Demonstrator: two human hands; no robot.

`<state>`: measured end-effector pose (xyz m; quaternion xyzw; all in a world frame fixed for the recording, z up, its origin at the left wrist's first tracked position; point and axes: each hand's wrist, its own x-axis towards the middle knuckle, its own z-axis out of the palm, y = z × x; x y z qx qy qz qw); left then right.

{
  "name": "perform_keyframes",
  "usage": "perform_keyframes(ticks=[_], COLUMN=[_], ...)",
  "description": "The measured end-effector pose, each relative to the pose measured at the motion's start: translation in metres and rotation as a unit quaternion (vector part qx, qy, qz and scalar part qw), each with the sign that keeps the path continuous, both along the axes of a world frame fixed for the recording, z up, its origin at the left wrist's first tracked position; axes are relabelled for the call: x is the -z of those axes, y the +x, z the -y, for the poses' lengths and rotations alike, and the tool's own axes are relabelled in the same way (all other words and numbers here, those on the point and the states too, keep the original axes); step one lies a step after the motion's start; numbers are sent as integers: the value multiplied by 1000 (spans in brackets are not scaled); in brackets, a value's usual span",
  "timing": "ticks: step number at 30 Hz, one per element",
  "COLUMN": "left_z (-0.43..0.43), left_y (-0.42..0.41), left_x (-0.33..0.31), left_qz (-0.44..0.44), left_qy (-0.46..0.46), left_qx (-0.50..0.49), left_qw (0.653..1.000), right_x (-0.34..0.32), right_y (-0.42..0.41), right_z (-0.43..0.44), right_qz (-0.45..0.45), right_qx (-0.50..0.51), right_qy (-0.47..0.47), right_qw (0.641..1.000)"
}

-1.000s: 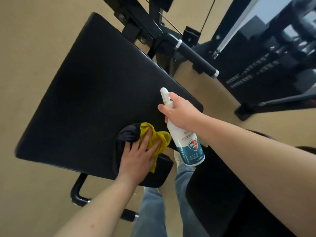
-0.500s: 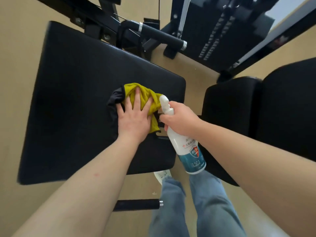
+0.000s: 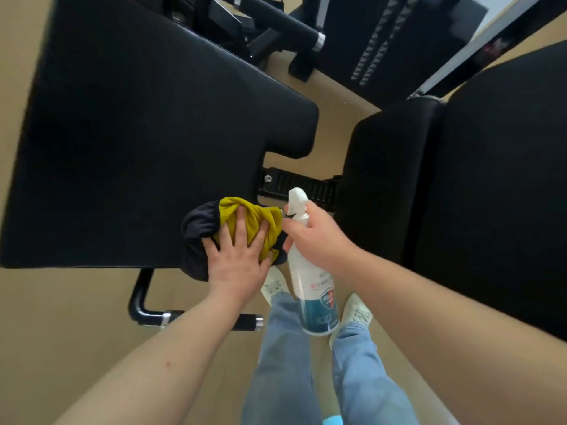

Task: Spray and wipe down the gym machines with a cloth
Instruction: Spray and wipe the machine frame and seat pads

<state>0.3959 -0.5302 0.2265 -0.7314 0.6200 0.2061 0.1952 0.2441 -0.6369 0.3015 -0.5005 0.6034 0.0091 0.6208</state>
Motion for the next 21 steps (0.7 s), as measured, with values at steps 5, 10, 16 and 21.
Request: perform_keyframes(ticks=[5,10,16,21], left_z=[22,43,23,4], left_y=[-59,-69,-30,33], left_x=[7,8,8,-16], left_qz=[-58,-217,-10,60], left_qy=[43,61,103,65], left_qx=[2,57,198,116], left_qw=[997,973,975,989], right_x=[2,3,7,4], right_y=[-18,-27,-34,-14], right_z=[-13,-17,-21,-30], right_qz=[14,-2,-26,-36], right_qx=[-21,-13,-49,-153], right_qy=[-22,-31,-21,-25], right_qw=[999,999,998,987])
